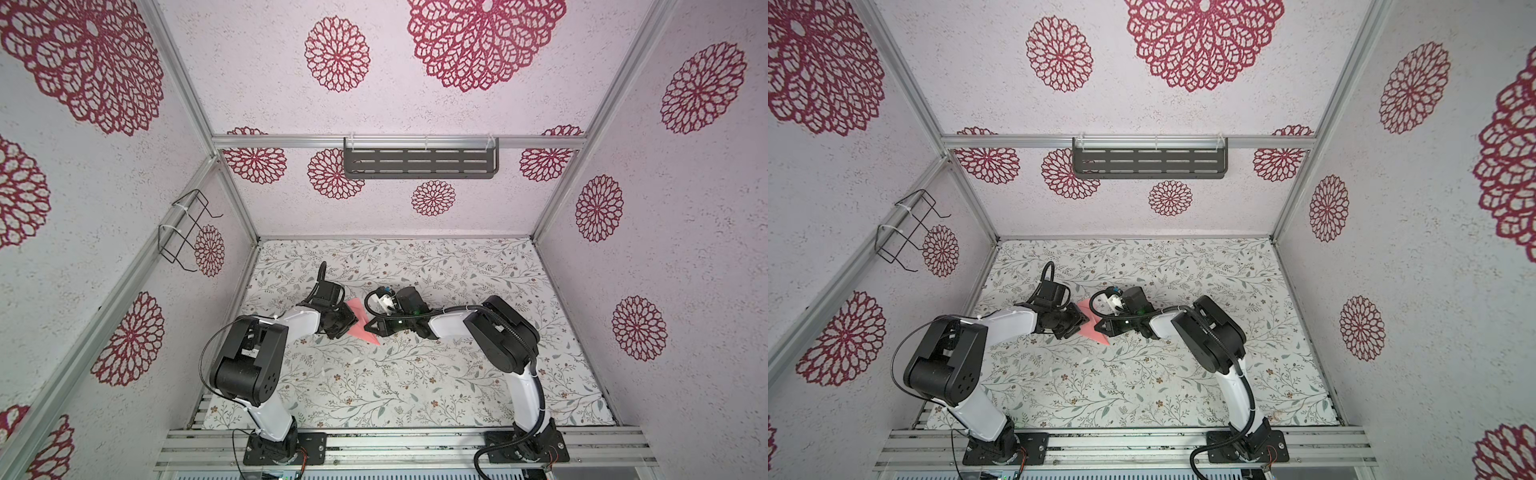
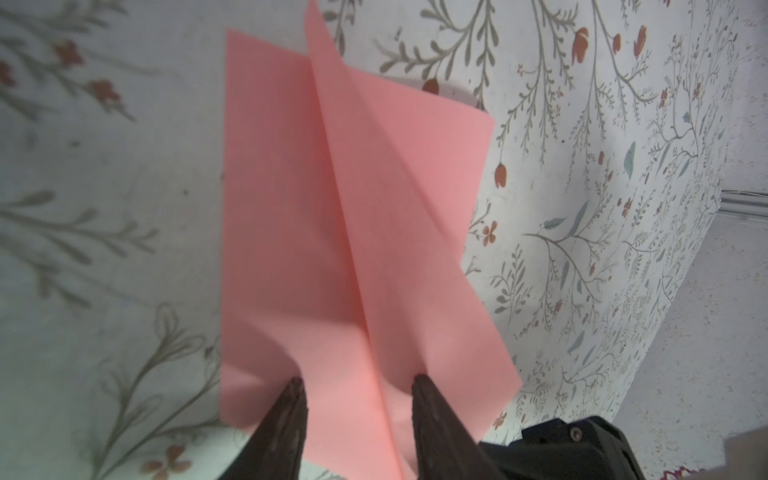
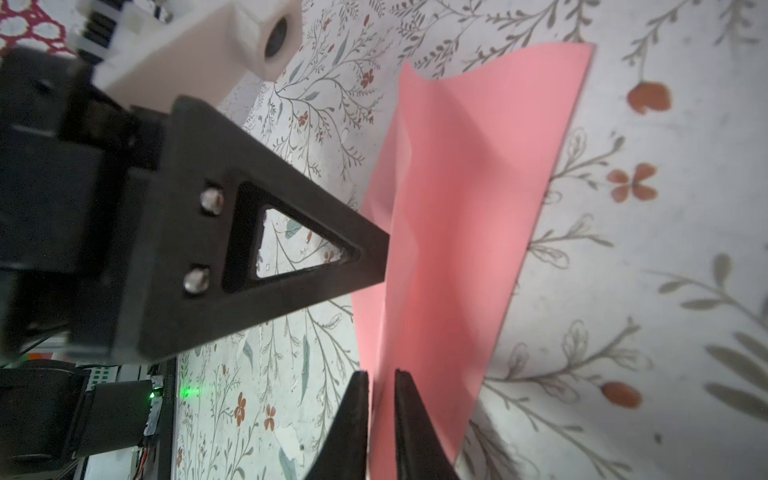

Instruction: Fold a paper plane with a square sheet of paper (pick it up from the middle)

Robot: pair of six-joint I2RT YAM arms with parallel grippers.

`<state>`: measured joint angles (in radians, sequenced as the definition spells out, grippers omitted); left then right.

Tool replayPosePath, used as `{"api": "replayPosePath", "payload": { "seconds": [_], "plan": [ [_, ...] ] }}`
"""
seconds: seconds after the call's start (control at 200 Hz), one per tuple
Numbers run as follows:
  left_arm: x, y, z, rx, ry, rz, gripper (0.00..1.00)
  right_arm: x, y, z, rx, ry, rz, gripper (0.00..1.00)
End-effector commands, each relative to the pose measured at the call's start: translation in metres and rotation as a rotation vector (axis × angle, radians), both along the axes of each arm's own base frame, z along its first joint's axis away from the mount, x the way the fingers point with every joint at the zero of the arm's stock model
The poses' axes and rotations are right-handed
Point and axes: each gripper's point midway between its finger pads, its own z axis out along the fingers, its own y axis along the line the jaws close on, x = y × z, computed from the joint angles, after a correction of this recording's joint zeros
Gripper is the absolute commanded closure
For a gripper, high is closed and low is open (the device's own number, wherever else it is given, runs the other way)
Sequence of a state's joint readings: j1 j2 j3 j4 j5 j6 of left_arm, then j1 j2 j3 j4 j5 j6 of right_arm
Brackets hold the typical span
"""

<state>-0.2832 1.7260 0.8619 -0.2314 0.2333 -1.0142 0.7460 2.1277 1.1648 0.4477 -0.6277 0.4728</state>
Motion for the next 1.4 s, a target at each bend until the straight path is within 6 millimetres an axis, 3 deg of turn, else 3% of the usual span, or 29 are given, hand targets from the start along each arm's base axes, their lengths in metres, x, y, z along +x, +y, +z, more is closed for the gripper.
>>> {"api": "replayPosePath", "payload": {
  "seconds": [0.0, 0.405, 0.525, 0.685, 0.806, 0.896, 1.036, 1.396],
  "plan": [
    [-0.065, 0.033, -0.062, 0.158, 0.267, 0.022, 0.54, 0.001, 0.007, 0.006, 0.022, -0.007, 0.021, 0.81],
    [-0.057, 0.03, -0.049, 0.14, 0.222, 0.021, 0.55, -0.003, 0.009, -0.005, 0.018, 0.029, 0.039, 0.93],
    [-0.042, 0.023, -0.027, 0.088, 0.129, 0.006, 0.55, -0.006, 0.009, -0.01, 0.015, 0.052, 0.045, 0.95],
    [-0.016, 0.016, 0.02, 0.012, -0.056, -0.027, 0.55, -0.009, 0.007, -0.017, 0.005, 0.086, 0.044, 0.95],
    [-0.01, 0.017, 0.046, 0.004, -0.153, -0.053, 0.55, -0.01, 0.006, -0.02, -0.003, 0.106, 0.04, 0.95],
    [-0.008, 0.013, 0.054, -0.01, -0.194, -0.08, 0.56, -0.01, 0.006, -0.019, 0.002, 0.128, 0.038, 0.96],
    [-0.008, 0.007, 0.049, -0.045, -0.206, -0.095, 0.57, -0.01, 0.008, -0.012, 0.043, 0.177, 0.033, 0.96],
    [-0.01, -0.009, 0.014, -0.041, -0.127, -0.142, 0.57, -0.007, 0.012, -0.003, 0.113, 0.287, 0.011, 0.95]
  ]
}}
